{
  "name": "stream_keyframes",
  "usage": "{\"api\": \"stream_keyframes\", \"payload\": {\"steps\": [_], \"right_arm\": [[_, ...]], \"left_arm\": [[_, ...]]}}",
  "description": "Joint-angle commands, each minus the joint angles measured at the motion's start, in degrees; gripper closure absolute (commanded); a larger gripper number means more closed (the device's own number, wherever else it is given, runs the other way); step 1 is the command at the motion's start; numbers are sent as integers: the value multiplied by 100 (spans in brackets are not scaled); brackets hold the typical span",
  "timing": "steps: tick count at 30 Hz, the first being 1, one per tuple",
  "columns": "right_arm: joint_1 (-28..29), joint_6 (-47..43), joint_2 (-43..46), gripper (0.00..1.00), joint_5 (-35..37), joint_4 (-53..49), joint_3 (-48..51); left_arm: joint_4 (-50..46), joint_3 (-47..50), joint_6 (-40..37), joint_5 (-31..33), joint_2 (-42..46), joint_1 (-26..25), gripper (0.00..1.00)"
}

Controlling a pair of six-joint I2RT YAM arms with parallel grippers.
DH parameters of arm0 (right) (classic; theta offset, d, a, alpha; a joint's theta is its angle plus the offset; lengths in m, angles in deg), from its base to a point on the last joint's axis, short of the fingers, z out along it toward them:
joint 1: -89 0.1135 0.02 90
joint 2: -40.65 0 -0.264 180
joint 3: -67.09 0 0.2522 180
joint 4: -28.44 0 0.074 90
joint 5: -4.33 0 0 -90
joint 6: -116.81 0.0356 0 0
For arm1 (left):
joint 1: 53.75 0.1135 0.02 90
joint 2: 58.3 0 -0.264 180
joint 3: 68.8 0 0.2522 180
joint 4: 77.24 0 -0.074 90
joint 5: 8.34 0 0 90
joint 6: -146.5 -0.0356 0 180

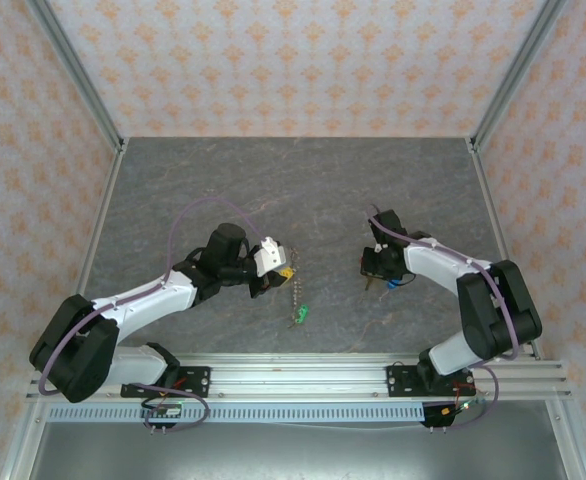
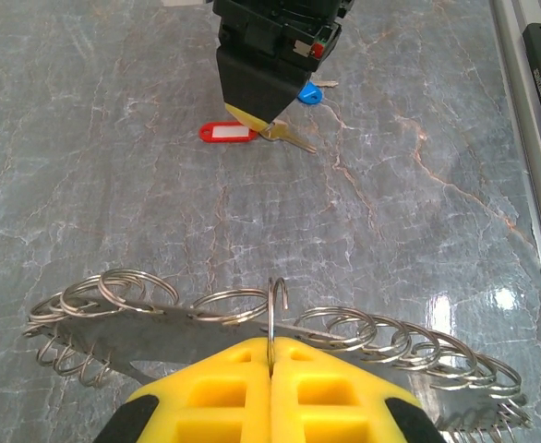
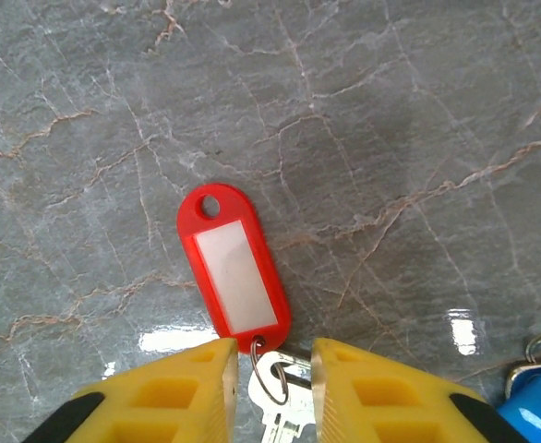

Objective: Put the keys on the keyring

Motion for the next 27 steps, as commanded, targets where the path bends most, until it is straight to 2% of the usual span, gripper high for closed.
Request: {"api": "stream_keyframes", "payload": {"steps": [1,16,20,22,27], "right_arm": [[0,-98,-81,79,132,-65,-100],[1,-82,60,95,242,-65,-95],[8,-138,405,96,212,-61,-29],[7,-229,650,100,115,-13,27],[252,-904,1648,100,-625,531,312]], "left_arm": [[-59,-166,-134,-182,16,-45,100],[-120,-189,-141,-203,47,-50,100],[-128,-182,-137,-203,72,-49,100],[-142,-189,-137,-208,75,-50,100],[-136,-191,-115,-207,115,-52,100]]}}
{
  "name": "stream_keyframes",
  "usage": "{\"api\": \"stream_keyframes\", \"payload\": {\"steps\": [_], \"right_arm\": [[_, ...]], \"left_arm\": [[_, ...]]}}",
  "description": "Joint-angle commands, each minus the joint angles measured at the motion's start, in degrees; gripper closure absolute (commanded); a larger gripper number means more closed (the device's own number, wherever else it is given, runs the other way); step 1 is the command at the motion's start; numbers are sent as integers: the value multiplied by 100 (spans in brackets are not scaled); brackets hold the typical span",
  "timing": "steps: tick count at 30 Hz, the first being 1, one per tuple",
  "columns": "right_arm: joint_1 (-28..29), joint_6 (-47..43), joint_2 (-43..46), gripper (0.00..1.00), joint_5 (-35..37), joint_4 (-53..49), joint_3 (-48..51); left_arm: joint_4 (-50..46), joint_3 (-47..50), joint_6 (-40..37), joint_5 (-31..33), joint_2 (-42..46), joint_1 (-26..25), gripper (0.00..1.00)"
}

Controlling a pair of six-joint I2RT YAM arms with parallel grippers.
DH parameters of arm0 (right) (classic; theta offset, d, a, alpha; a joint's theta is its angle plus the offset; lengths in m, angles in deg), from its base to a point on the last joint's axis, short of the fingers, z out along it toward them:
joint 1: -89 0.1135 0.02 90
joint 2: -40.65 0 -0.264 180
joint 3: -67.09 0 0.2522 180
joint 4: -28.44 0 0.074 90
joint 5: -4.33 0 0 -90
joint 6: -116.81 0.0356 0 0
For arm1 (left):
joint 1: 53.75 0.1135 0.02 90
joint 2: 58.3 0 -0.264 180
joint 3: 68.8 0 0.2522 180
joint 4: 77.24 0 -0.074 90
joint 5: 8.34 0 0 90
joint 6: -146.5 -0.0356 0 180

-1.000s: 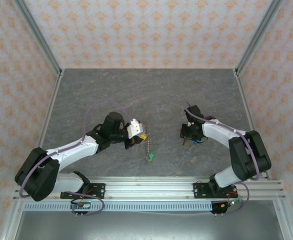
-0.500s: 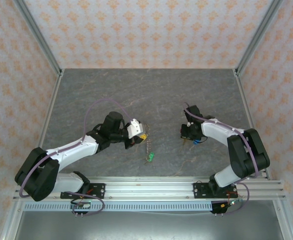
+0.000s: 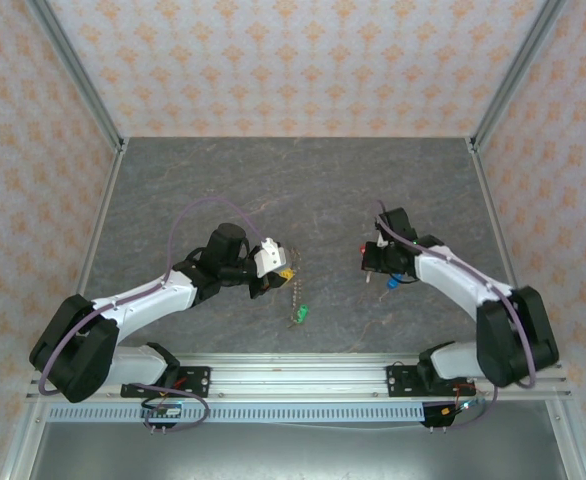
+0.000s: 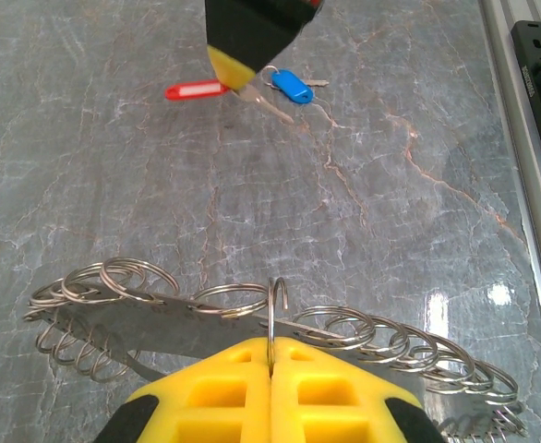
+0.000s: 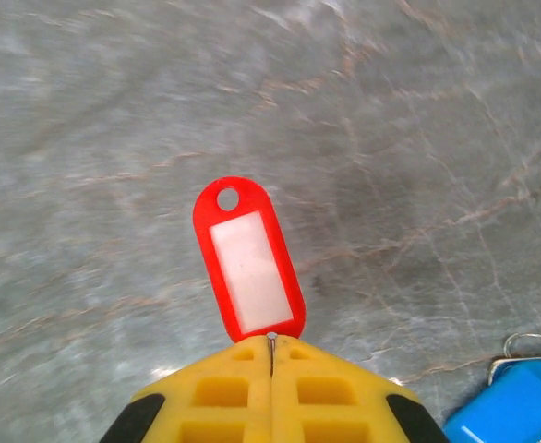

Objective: Put the keys on the keyring

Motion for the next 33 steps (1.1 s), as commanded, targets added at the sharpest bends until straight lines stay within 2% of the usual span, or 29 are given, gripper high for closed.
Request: {"api": "stream_keyframes", "payload": {"steps": [1,6,12,16,17,18,19,20,21,23,26,30,33], "right_arm": [[275,-719,707,100,-692,559,249],[522,-1459,1527,100,-2033,1470,757],[605,-2006,1761,100,-2686,1714,903],[703,-2611,1814,100,-2597,1473,821],[842,-2998,1791,100,-2065,1185,734],[1077,-3116,1737,100,-981,948,626],[1180,-3037,1640,100,-330,783,528],[1180,-2840,1479,100,-16,557,379],[1155,-2754,1348,100,-95,402,257],[1105,-2436,919,100,-743,320,158],[1135,-1924,243,100,-1131,494,19],[990,-789,-385,100,-705,682,-205],[909,-730,-1037,100,-838,170,-607]], "left_arm": [[-69,-184,-47,-124,120,-53,100],[4,-210,39,-176,135,-45,100],[84,-260,194,-283,128,-49,100],[61,-341,221,-291,73,-46,100],[62,-355,228,-302,59,-45,100],[64,-369,230,-301,43,-52,100],[62,-377,221,-295,40,-50,100],[64,-385,221,-283,41,-47,100],[64,-386,219,-274,32,-50,100],[61,-400,202,-287,20,-53,100],[-9,-435,162,-285,-24,-52,100],[-58,-430,138,-291,0,-48,100],[-95,-422,111,-283,27,-46,100]]}}
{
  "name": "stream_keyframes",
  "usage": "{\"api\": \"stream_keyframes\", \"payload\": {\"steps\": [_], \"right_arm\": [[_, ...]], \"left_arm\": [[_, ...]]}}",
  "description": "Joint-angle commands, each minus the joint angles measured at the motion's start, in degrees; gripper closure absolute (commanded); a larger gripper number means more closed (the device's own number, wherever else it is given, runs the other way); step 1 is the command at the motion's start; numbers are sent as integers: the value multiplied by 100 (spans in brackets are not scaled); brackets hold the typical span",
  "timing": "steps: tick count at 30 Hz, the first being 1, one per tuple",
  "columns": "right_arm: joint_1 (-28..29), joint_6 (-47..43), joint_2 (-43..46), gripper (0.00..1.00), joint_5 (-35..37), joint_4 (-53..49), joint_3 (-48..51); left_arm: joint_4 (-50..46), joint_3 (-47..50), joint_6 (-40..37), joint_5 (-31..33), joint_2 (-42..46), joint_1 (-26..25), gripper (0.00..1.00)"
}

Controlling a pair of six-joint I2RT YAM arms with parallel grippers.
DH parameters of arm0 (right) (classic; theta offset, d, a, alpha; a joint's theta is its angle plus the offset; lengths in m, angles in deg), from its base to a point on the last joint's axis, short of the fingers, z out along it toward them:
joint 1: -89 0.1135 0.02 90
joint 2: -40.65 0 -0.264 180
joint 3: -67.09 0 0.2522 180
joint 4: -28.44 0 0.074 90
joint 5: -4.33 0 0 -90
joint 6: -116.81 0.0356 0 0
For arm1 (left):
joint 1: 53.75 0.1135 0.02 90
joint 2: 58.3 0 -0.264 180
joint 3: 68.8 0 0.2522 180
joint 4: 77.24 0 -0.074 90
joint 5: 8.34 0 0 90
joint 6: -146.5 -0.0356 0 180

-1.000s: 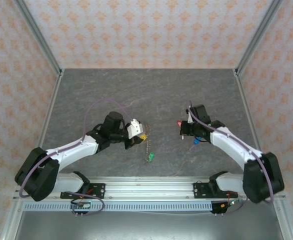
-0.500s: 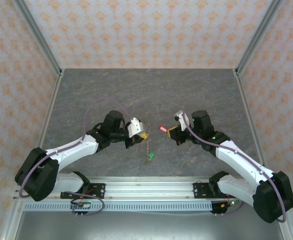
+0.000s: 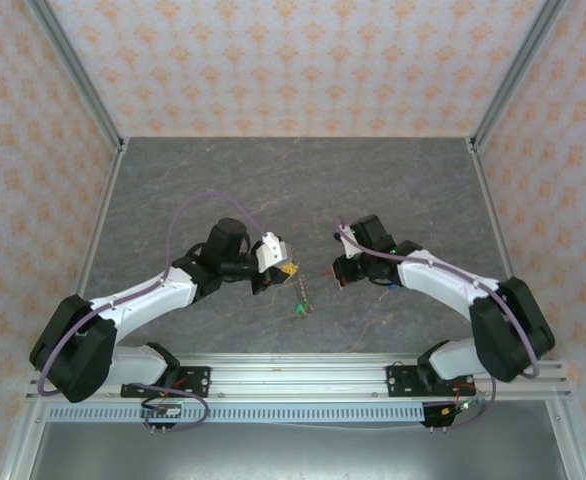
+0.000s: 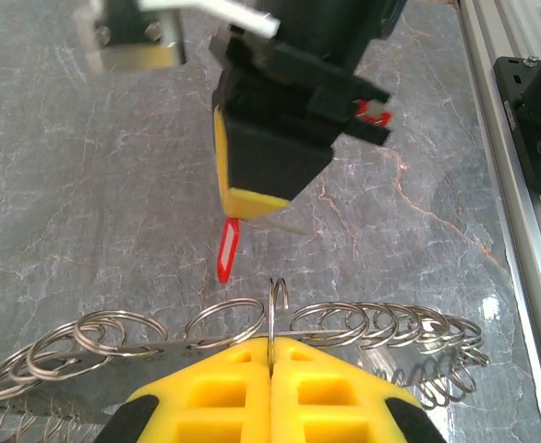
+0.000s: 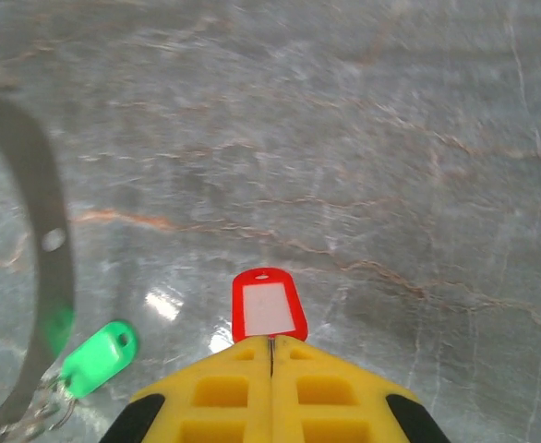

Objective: Put the keys on the keyring

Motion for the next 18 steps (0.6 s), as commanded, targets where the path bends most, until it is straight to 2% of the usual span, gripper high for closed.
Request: {"api": "stream_keyframes", "payload": {"steps": [1,6,18], "right_arm": [[-82,597,-610,100,166,-550,-605],[-88,682,-1077,100,276,-714,-758],[-186,799,-1169,94,350,-524,-706]], "left_arm": [[-28,-164,-57,-112,31,-50,100],[-61,-181,-75,-108,32,-49,100],[-130,-199,-110,-138,31,-52,100]]}}
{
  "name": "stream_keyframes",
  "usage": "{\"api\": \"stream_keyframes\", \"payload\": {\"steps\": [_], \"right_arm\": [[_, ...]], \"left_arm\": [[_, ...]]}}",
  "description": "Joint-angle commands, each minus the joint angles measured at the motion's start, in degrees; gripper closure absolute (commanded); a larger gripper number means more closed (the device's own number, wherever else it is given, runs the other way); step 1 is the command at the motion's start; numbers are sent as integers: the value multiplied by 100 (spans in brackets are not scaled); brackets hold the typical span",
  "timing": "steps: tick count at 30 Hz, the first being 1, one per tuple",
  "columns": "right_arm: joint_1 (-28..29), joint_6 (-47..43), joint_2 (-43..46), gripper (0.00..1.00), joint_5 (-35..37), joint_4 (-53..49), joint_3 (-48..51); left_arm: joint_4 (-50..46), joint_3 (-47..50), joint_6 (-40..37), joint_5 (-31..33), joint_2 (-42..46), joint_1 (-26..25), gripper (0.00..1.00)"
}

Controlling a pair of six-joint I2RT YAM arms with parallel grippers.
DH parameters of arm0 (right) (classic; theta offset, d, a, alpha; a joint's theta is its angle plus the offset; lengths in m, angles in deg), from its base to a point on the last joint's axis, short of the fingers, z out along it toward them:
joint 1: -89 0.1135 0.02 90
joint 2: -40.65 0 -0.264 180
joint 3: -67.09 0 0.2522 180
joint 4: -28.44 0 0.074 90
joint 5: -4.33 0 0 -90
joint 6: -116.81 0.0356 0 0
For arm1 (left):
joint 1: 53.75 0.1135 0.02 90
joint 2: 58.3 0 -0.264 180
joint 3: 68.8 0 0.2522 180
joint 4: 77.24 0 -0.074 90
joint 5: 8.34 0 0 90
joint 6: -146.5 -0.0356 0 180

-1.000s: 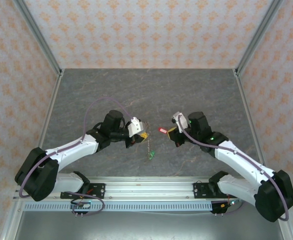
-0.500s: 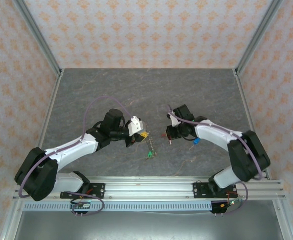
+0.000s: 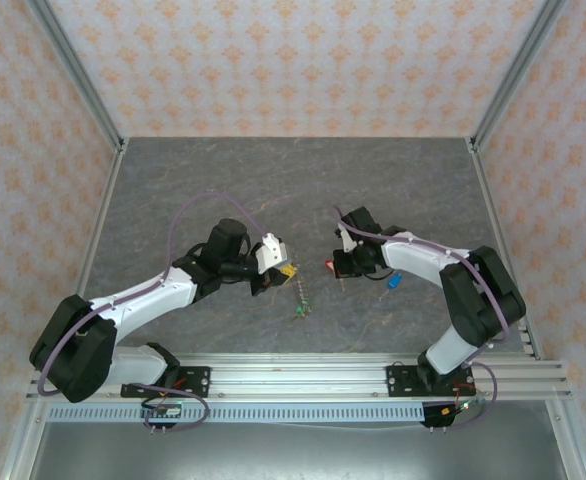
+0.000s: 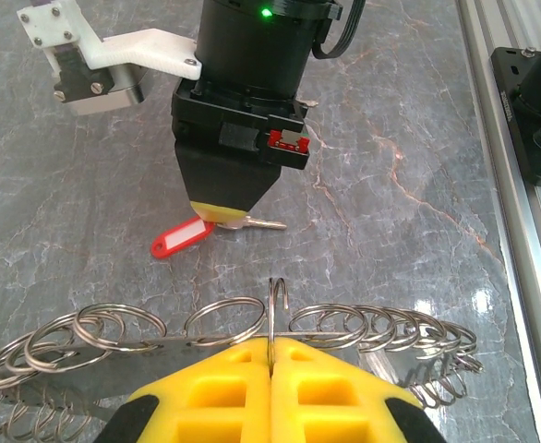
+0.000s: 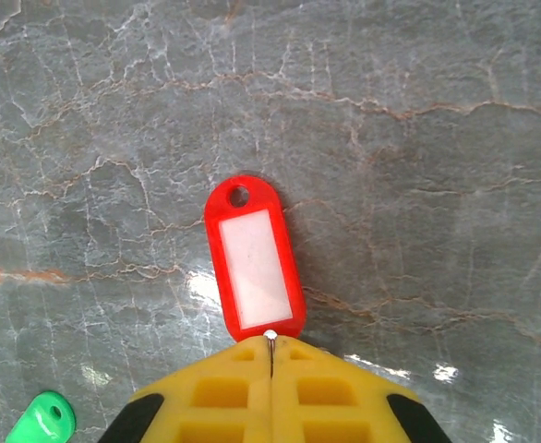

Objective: Put the keys on the keyring

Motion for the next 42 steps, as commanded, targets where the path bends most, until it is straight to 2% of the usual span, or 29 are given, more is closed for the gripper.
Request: {"api": "stream_keyframes", "payload": {"steps": [1,8,21,25,30,34,42], "right_arm": [[-43,117,-88,93,212,-34,-46],[-77,155,-126,87,334,-26,-45],[-100,212,-234,84,163,74,-84],[-102,205,-317,85,149,74,-137],[-104,205,-295,92,207,94,-151],[-102,209,-205,87,263,83,-133],[-103,236,-145,87,285,109,-125]], "left_arm": [[22,-197,-92,-138,32,-46,100],[5,-207,-95,-136,24,-46,100],[-45,-232,-103,-156,-11,-52,100],[-49,-243,-111,-162,-36,-51,100],[-91,-251,-130,-145,-8,-48,100],[-123,-260,-141,-145,-8,-51,100],[-126,-269,-143,-166,-31,-45,100]]}}
